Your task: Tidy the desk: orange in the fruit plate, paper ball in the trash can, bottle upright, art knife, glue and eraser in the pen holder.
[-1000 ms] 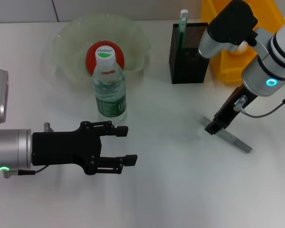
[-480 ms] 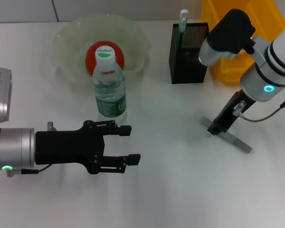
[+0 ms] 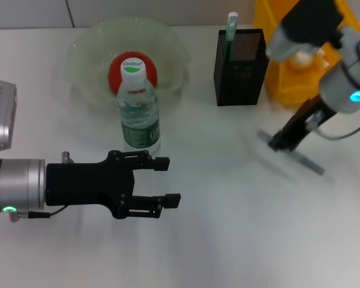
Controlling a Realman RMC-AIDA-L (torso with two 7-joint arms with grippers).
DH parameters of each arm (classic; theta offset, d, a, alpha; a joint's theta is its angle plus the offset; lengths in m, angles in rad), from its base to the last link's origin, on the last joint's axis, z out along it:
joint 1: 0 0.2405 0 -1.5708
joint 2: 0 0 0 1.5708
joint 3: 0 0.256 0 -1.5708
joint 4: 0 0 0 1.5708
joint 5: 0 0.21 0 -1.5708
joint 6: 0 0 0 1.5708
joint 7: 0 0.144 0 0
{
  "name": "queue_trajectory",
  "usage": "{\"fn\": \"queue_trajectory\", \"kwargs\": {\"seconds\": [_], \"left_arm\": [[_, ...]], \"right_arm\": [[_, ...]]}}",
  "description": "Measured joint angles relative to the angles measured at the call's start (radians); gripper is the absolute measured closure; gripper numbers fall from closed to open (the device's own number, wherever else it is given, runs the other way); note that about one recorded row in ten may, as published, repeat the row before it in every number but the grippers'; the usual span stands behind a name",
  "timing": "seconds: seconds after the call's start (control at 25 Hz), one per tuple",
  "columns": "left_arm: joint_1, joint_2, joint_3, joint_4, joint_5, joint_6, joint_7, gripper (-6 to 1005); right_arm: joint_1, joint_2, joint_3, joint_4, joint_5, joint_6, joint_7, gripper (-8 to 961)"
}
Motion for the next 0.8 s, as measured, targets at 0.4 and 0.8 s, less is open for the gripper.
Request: {"fn": "queue_trajectory", "kwargs": {"seconds": [0.4,0.8], "left_arm": [[0.005,0.0,-0.004,0.003,-0.004,0.004,-0.008,216],[0.014,-0.002,-0.036,0.011,-0.005,0.017,-0.005,216]], "right_arm": [[-0.33,-0.002,0.331,-0.434,0.634,0.191,-0.276,820],[-0.188,-0.006,0.441,0.515,1.486,0.319,-1.139,826]]}}
